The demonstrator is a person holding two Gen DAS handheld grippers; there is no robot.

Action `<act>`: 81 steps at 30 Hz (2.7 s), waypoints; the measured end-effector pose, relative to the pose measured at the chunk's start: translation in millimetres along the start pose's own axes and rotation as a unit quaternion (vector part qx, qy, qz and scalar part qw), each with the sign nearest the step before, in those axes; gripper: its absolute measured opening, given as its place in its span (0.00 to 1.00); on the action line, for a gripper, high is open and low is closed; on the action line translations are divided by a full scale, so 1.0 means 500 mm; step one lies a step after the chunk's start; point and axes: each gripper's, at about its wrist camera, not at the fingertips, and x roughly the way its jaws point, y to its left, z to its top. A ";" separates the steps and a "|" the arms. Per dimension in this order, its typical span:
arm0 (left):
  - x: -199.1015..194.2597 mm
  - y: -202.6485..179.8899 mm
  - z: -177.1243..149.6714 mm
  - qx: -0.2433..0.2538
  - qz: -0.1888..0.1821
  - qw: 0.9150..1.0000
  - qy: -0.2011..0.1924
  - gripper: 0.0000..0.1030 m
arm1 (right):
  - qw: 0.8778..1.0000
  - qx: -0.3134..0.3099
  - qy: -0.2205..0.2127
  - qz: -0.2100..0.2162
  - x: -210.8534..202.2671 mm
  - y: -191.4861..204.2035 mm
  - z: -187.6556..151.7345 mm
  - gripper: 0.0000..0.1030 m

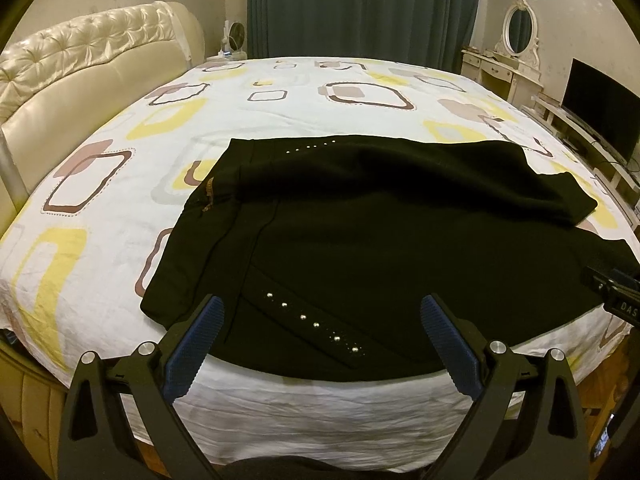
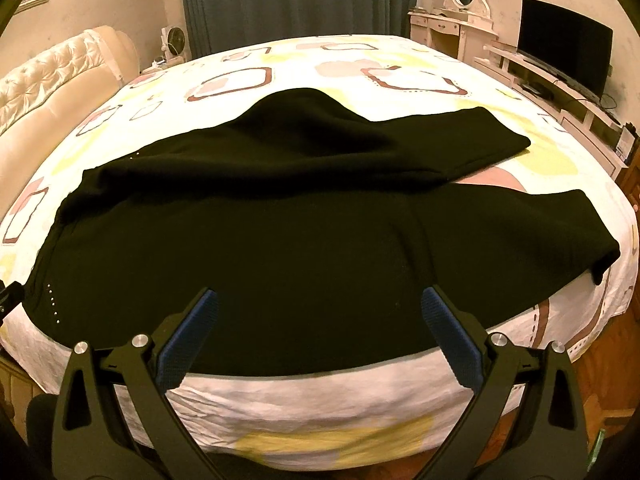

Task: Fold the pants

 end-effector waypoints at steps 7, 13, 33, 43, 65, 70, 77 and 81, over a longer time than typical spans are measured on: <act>-0.003 -0.002 0.001 0.001 0.002 1.000 -0.002 0.95 | 1.000 0.000 0.000 0.001 0.003 -0.002 -0.002 0.98; -0.004 -0.003 0.001 0.001 0.002 1.000 -0.002 0.95 | 1.000 -0.003 0.003 0.003 0.007 -0.001 -0.007 0.98; -0.007 -0.006 0.003 0.002 0.002 1.000 -0.003 0.95 | 1.000 -0.005 0.005 0.006 0.009 0.003 -0.012 0.98; -0.006 -0.004 0.003 0.002 0.001 1.000 -0.003 0.95 | 1.000 -0.010 0.007 0.008 0.014 0.012 -0.016 0.98; -0.010 -0.013 0.004 -0.001 -0.006 1.000 -0.002 0.95 | 0.999 -0.007 0.016 0.037 0.014 -0.004 -0.005 0.98; -0.011 -0.012 -0.001 0.007 -0.009 1.000 -0.002 0.95 | 0.992 0.034 -0.002 0.122 -0.026 -0.100 0.059 0.98; 0.001 -0.006 -0.004 0.010 -0.011 1.000 0.005 0.95 | 0.984 0.117 -0.059 0.117 -0.067 -0.455 0.144 0.98; 0.018 0.002 -0.005 0.007 0.003 1.000 0.010 0.95 | 0.978 0.199 -0.025 0.056 -0.008 -0.681 0.149 0.98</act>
